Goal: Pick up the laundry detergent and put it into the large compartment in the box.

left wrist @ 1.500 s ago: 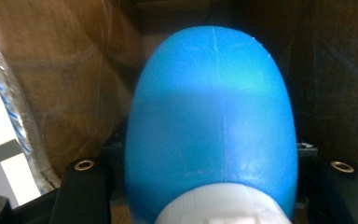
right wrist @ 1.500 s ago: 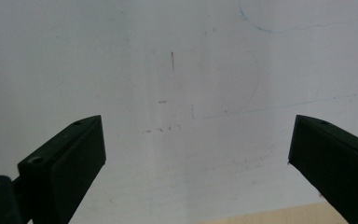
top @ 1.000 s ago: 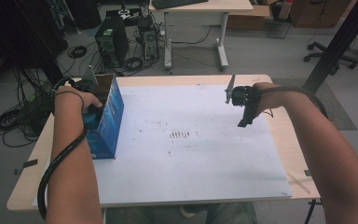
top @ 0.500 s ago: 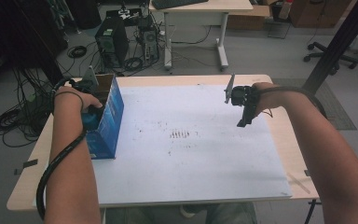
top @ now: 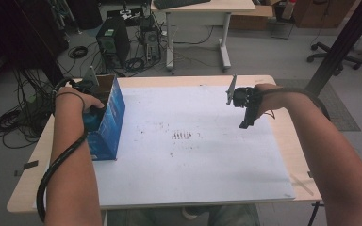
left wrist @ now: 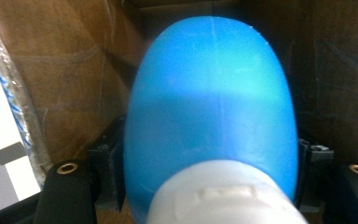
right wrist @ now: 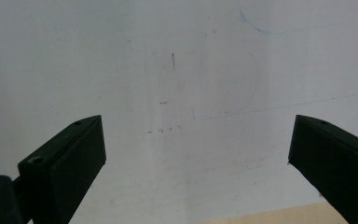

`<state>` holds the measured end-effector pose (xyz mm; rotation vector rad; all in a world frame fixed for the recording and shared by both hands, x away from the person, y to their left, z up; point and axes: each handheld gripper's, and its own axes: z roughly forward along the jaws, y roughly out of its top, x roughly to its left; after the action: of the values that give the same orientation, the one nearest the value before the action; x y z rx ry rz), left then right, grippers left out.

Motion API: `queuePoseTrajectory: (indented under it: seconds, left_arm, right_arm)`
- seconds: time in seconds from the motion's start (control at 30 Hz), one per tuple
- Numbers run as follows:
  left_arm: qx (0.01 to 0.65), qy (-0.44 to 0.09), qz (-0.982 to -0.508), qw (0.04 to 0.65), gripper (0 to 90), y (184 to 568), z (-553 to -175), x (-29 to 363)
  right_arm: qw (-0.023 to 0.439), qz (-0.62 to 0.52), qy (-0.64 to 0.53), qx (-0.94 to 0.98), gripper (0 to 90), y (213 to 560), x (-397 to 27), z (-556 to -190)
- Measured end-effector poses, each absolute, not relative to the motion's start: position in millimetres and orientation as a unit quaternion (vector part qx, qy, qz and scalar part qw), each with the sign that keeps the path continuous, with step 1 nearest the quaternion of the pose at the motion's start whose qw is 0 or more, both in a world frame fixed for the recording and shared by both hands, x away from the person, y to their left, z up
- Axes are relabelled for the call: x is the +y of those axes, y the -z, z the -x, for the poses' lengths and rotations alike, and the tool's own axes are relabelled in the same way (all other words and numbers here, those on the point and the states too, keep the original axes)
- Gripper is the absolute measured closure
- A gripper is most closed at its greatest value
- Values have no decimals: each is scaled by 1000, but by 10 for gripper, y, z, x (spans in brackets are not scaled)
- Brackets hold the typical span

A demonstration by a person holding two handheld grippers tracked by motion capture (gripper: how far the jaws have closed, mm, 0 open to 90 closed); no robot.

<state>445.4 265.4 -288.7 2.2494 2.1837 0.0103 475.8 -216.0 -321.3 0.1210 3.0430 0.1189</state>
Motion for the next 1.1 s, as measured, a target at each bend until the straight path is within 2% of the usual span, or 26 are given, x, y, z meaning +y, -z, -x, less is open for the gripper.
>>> queuePoseTrajectory:
  seconds: [0.37,1.1]
  left_arm:
    - [695,-8,-719,4,308,2848,-4454,2643]
    - [702,-14,-712,-4,248,2820,-4443,2640]
  right_arm:
    - [49,-36,-38,997,36,3213,-2155,-4757]
    - [47,-39,-42,997,36,3222,-2174,-4751]
